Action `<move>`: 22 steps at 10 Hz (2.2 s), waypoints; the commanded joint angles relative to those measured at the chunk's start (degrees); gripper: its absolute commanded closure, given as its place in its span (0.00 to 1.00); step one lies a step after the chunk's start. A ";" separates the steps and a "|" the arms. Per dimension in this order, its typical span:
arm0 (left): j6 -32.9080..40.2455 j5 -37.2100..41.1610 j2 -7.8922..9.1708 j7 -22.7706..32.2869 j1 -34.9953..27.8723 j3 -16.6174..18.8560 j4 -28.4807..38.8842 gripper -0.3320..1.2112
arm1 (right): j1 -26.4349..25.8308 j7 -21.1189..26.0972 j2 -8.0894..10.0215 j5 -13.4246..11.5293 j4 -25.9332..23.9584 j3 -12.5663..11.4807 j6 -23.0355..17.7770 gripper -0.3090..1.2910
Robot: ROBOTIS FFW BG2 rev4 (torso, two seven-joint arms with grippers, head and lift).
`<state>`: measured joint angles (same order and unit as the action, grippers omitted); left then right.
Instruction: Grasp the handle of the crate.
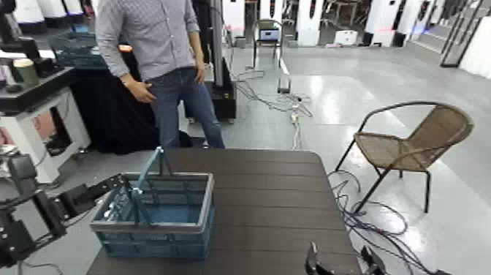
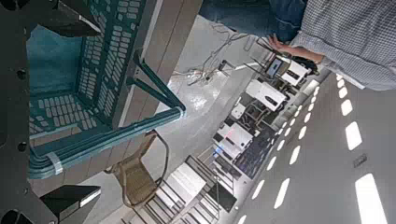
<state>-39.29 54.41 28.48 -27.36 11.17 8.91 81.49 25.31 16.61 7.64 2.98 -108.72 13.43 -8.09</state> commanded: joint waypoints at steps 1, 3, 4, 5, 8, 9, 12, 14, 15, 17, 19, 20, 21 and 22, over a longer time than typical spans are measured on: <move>-3.51 2.81 2.80 -0.85 5.18 -3.19 -6.25 0.28 | -0.09 0.00 0.01 0.10 0.09 0.11 0.10 0.29; -4.57 6.41 4.83 -2.87 10.19 -8.20 -12.85 0.28 | -0.26 0.00 0.01 0.27 0.17 0.28 0.10 0.29; -5.45 7.82 5.71 -3.67 12.74 -10.58 -15.75 0.28 | -0.53 0.00 0.10 0.36 0.26 0.46 0.10 0.29; -5.36 8.52 6.23 -5.16 15.81 -13.39 -19.26 0.28 | -0.61 -0.09 0.10 0.45 0.26 0.46 0.10 0.29; -6.68 8.61 7.02 -12.98 25.31 -22.27 -30.51 0.28 | -0.96 -0.26 0.19 0.53 0.44 0.81 0.01 0.29; -6.76 9.57 7.02 -13.51 26.71 -23.94 -32.27 0.28 | -1.14 -0.26 0.19 0.62 0.53 0.90 -0.08 0.29; -7.12 10.63 5.88 -14.74 30.75 -29.39 -35.52 0.28 | -1.40 -0.53 0.19 0.89 0.88 0.99 -0.70 0.29; -7.03 10.63 4.65 -16.32 33.57 -33.25 -37.98 0.28 | -1.76 -0.61 0.36 1.15 1.05 1.16 -0.87 0.29; -6.76 10.63 4.39 -17.02 34.53 -34.66 -38.95 0.28 | -1.84 -0.61 0.45 1.15 1.14 1.25 -1.05 0.29; -6.41 10.63 4.21 -17.29 35.41 -35.45 -39.74 0.28 | -1.93 -0.61 0.45 1.33 1.32 1.25 -1.22 0.29; -5.89 10.63 4.21 -17.46 35.59 -35.45 -40.18 0.36 | -1.93 -0.70 0.45 1.41 1.40 1.34 -1.22 0.29; -5.62 10.63 4.12 -17.46 35.59 -35.45 -40.44 0.67 | -1.93 -0.70 0.45 1.50 1.40 1.34 -1.31 0.29; -5.53 10.63 4.12 -17.38 35.59 -35.45 -40.71 0.85 | -1.93 -0.61 0.54 1.59 1.40 1.43 -1.31 0.29; -5.53 10.72 4.04 -17.46 35.59 -35.45 -40.62 0.93 | -1.93 -0.70 0.54 1.59 1.40 1.34 -1.31 0.29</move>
<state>-44.85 65.04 32.57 -44.81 46.76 -26.54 40.83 23.37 15.93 8.17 4.57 -107.31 14.81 -9.39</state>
